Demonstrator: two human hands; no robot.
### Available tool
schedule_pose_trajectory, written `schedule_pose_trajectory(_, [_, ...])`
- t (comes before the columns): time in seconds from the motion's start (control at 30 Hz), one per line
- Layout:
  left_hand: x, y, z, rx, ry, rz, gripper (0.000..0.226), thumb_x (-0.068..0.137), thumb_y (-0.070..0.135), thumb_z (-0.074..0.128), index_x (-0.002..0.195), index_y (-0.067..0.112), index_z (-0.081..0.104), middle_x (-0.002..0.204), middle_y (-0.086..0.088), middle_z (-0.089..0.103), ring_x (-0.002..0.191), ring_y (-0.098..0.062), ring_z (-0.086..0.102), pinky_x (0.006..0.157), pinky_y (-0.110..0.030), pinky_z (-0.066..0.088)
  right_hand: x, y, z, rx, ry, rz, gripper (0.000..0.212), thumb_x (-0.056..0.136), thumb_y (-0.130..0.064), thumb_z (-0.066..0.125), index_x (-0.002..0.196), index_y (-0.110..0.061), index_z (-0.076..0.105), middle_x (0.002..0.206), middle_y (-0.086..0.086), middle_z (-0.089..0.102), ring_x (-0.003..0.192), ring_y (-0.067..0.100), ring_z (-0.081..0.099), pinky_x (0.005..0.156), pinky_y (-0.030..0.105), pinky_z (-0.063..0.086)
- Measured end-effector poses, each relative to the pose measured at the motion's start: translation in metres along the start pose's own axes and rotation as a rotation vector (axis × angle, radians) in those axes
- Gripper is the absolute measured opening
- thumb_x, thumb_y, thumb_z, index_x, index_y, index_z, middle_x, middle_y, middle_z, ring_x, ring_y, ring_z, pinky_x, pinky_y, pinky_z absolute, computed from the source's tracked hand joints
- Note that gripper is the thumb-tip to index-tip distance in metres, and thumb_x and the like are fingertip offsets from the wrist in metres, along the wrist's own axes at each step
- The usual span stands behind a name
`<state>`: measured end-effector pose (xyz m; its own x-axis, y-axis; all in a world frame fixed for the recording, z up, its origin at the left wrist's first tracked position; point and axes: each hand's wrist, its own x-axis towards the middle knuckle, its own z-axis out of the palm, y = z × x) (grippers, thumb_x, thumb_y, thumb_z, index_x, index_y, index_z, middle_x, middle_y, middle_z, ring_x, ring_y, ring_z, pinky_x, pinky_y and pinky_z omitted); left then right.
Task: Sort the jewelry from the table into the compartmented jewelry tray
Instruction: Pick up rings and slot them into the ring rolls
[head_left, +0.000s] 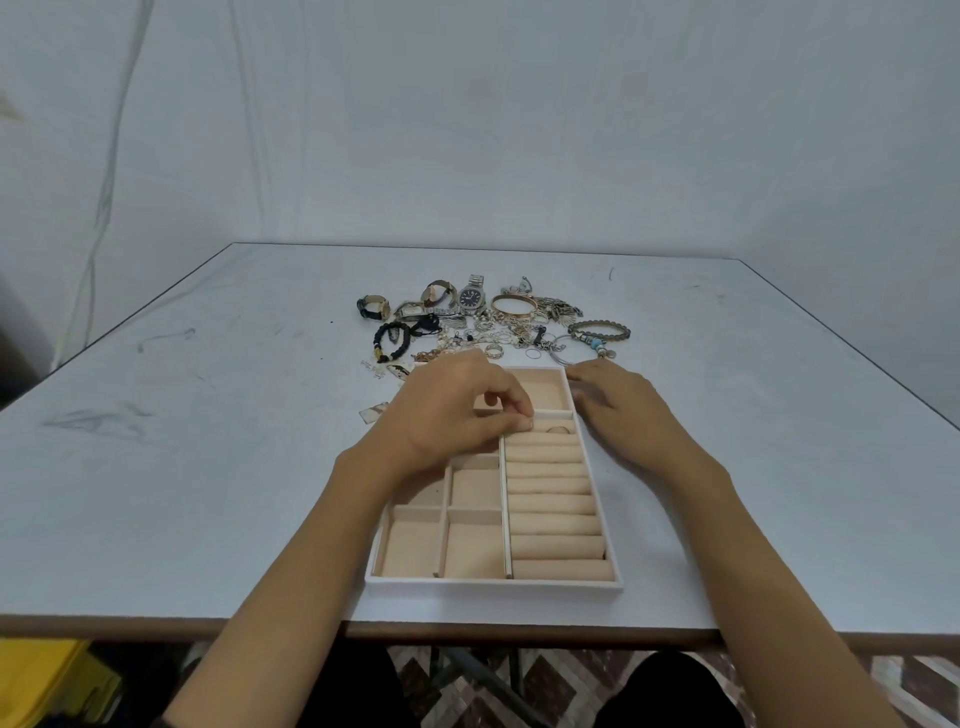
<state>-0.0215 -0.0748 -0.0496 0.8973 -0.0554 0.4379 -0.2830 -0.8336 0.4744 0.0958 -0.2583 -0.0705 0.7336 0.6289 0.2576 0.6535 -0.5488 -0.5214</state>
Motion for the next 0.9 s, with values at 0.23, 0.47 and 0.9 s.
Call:
schedule_pose_trajectory(0.23, [0.001, -0.007, 0.001, -0.004, -0.042, 0.009, 0.020, 0.079, 0.049, 0.064, 0.088, 0.036, 0.076, 0.085, 0.016, 0.071, 0.086, -0.006, 0.057, 0.077, -0.041, 0.049, 0.001, 0.001, 0.011, -0.066, -0.004, -0.013, 0.030, 0.100, -0.011, 0.041, 0.118, -0.011, 0.063, 0.122, 0.004, 0.053, 0.107, 0.021, 0.052, 0.103, 0.046, 0.035])
schedule_pose_trajectory(0.47, [-0.002, -0.006, -0.003, 0.049, -0.076, 0.062, 0.019, 0.083, 0.041, 0.060, 0.093, 0.035, 0.076, 0.086, 0.017, 0.069, 0.083, -0.002, 0.053, 0.073, -0.036, 0.049, -0.003, -0.001, 0.015, -0.195, -0.037, -0.027, 0.035, 0.103, -0.016, 0.031, 0.126, -0.012, 0.057, 0.132, 0.004, 0.048, 0.115, 0.021, 0.049, 0.113, 0.048, 0.022])
schedule_pose_trajectory(0.9, [-0.003, -0.001, -0.005, 0.034, -0.077, 0.090, 0.022, 0.082, 0.046, 0.061, 0.091, 0.034, 0.077, 0.085, 0.018, 0.068, 0.083, -0.005, 0.053, 0.072, -0.040, 0.048, -0.003, -0.005, 0.015, -0.273, -0.089, 0.041, 0.045, 0.105, -0.027, 0.022, 0.148, -0.017, 0.034, 0.157, 0.003, 0.027, 0.147, 0.016, 0.018, 0.119, 0.040, 0.010])
